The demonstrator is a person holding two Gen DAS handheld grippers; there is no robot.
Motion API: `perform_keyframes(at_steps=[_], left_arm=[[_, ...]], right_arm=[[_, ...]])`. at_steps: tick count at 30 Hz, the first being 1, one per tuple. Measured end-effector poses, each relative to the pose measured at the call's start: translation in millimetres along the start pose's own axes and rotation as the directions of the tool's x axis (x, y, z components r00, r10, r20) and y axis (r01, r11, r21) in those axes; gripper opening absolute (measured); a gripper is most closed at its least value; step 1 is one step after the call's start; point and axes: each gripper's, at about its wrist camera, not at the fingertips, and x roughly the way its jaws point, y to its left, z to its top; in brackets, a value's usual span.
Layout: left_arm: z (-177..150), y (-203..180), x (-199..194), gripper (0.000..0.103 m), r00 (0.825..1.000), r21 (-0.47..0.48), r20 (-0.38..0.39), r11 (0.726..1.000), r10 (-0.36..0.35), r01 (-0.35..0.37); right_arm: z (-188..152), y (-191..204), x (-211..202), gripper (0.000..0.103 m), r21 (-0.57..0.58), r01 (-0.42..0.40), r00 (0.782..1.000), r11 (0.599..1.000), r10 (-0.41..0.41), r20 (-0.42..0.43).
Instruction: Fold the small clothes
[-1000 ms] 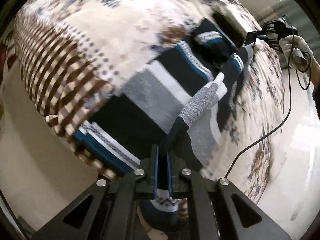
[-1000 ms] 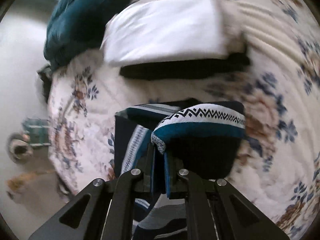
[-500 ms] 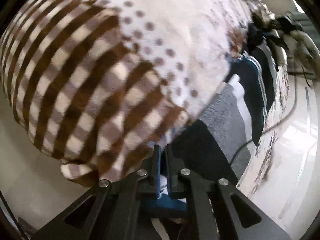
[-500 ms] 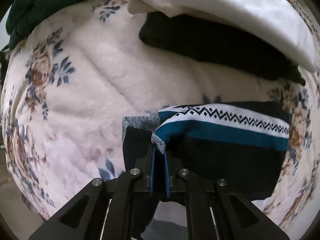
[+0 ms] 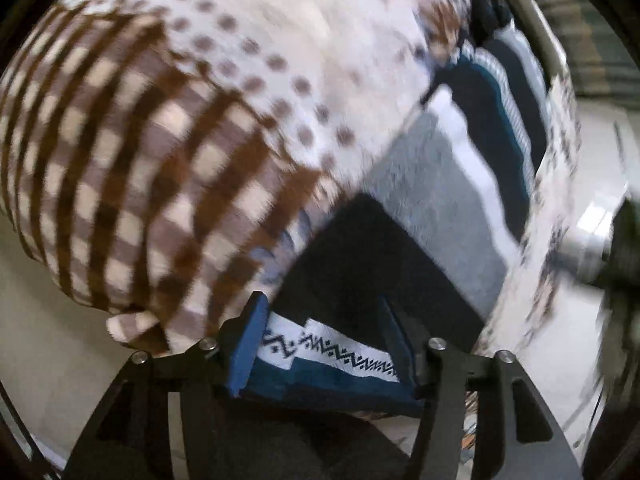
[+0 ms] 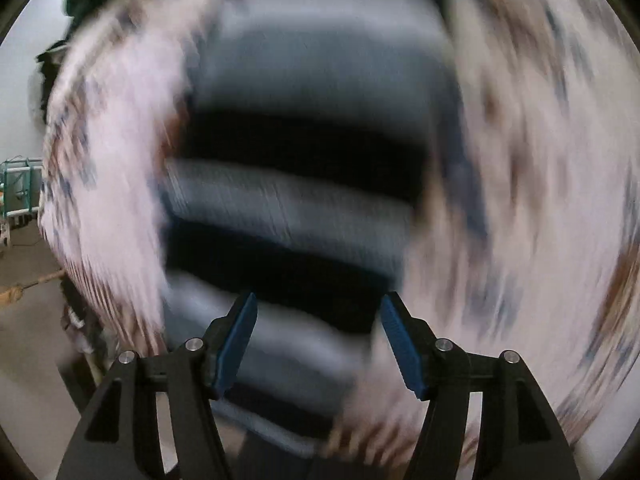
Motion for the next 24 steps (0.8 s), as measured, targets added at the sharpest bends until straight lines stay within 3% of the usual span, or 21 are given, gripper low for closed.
perform_keyframes(at_steps=[1,3,4,5,6,7,8,11,13,15,16,17,18,20,24], left_arm=[[-1,-5,4,0.052,1.0,0.013,-0.006,1.0,0.016,-0.016],[-4,-16,10,0.032,0.998,0.054,-0.01,0.997,0.06,-0.06],[-6,-19,12,0.017,0.997,0.071,-0.011,0.995,0.076,-0.075],[-7,-20,12,0.011,0.997,0.08,-0.008,0.994,0.079,-0.078],[-9,-20,11,0.01,0.997,0.083,-0.001,0.993,0.082,-0.082],[-10,-19,11,0.009,0.996,0.085,0.001,0.993,0.087,-0.087],[-13,-16,11,0.009,0.994,0.087,-0.005,0.99,0.109,-0.108],[-17,-15,6,0.01,0.992,0.078,-0.046,0.99,0.119,-0.115],[-13,-31,-16,0.011,0.986,0.114,-0.045,0.982,0.158,-0.152],[0,-58,-46,0.024,0.991,0.145,0.004,0.98,0.136,-0.135],[9,-67,-58,0.045,0.994,0.157,0.031,0.981,0.106,-0.11],[26,-86,-72,0.061,0.995,0.175,0.078,0.982,0.062,-0.074],[43,-100,-79,0.065,0.993,0.185,0.11,0.981,0.033,-0.053],[85,-130,-82,0.065,0.987,0.214,0.154,0.977,-0.044,0.01],[204,-190,-69,0.065,0.965,0.279,0.212,0.956,-0.157,0.094]], right_arm=[[-31,-11,21,0.066,0.035,-0.026,0.998,0.999,0.028,-0.06],[-93,-30,64,0.065,0.121,-0.1,0.978,0.988,0.12,-0.171],[-120,-36,84,0.065,0.16,-0.128,0.966,0.979,0.159,-0.203],[-137,-40,97,0.063,0.189,-0.151,0.958,0.97,0.191,-0.216],[-155,-44,112,0.049,0.219,-0.181,0.949,0.959,0.229,-0.219],[-165,-46,122,0.015,0.239,-0.202,0.943,0.95,0.255,-0.215],[-175,-48,130,0.008,0.265,-0.23,0.936,0.936,0.288,-0.203],[-188,-56,131,0.008,0.276,-0.211,0.95,0.938,0.264,-0.168],[-184,-60,123,0.011,0.276,-0.223,0.946,0.935,0.275,-0.169],[-176,-66,98,0.017,0.236,-0.254,0.943,0.938,0.294,-0.155],[-171,-70,82,0.033,0.221,-0.259,0.949,0.94,0.29,-0.126],[-162,-76,59,0.044,0.203,-0.257,0.958,0.945,0.277,-0.073],[-152,-80,43,0.058,0.199,-0.254,0.964,0.947,0.265,-0.033],[-131,-94,8,0.058,0.204,-0.268,0.964,0.942,0.261,0.059],[-53,-130,-44,0.058,0.242,-0.303,0.944,0.922,0.255,0.21]])
